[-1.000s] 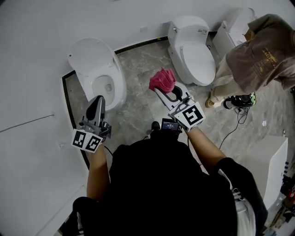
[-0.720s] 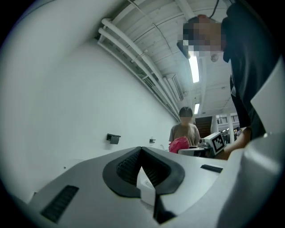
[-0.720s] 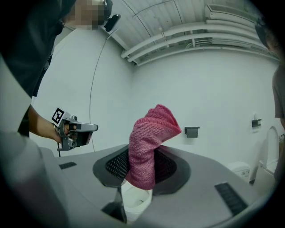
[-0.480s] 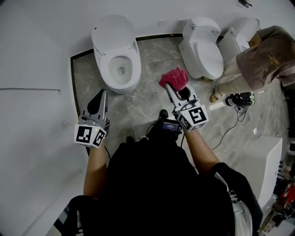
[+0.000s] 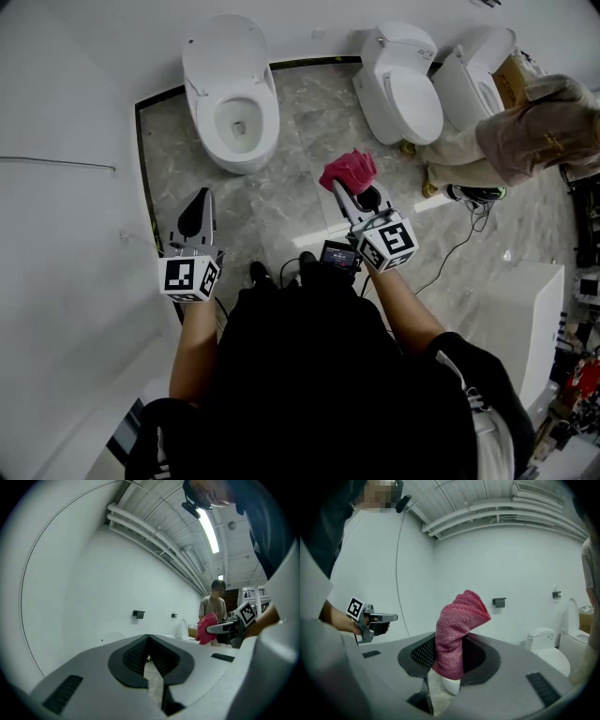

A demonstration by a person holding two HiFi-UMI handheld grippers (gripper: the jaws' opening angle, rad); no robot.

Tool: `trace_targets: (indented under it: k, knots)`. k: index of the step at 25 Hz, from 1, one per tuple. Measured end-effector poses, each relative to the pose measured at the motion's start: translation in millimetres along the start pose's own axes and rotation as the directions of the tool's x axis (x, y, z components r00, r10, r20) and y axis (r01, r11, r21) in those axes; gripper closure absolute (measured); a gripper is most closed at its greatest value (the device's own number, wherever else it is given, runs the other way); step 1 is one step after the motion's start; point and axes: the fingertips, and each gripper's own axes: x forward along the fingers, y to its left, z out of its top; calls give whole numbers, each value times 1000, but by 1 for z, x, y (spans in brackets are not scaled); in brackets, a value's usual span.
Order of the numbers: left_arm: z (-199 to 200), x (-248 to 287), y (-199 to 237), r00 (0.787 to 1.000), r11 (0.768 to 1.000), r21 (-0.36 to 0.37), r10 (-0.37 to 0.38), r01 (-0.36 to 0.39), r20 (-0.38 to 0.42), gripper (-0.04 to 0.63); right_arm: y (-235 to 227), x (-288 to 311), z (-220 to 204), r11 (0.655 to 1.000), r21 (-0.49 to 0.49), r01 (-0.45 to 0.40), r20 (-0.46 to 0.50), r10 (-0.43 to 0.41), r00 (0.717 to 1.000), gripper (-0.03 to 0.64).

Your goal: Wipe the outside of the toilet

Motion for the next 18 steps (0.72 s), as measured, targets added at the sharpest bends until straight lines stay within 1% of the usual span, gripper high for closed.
trace_targets:
  k: [3, 6, 8, 12, 15, 18]
  knots:
    - [-4, 5, -15, 1000, 999, 34, 29, -29, 7, 584, -2, -3, -14, 1000, 7, -26, -10, 26, 1000, 476]
    - [-6, 16, -22, 997, 997, 9, 82, -82, 10, 584, -13, 0, -19, 999, 20, -47, -9, 48, 999, 476]
    - [-3, 20, -34, 996, 996, 11, 93, -94, 9, 584, -17, -3, -16, 997, 16, -71, 1, 71, 997, 476]
    - [0, 27, -58, 997, 997, 29, 76, -75, -10, 584, -25, -12, -16, 995, 21, -95, 17, 94, 995, 476]
    - [0, 37, -73, 999, 998, 32, 53, -53, -12, 584, -33, -15, -15, 995, 30, -99, 25, 98, 995, 476]
    - [-2, 39, -85, 999, 998, 34, 48, -48, -16, 584, -38, -21, -16, 995, 35, -96, 26, 95, 995, 477]
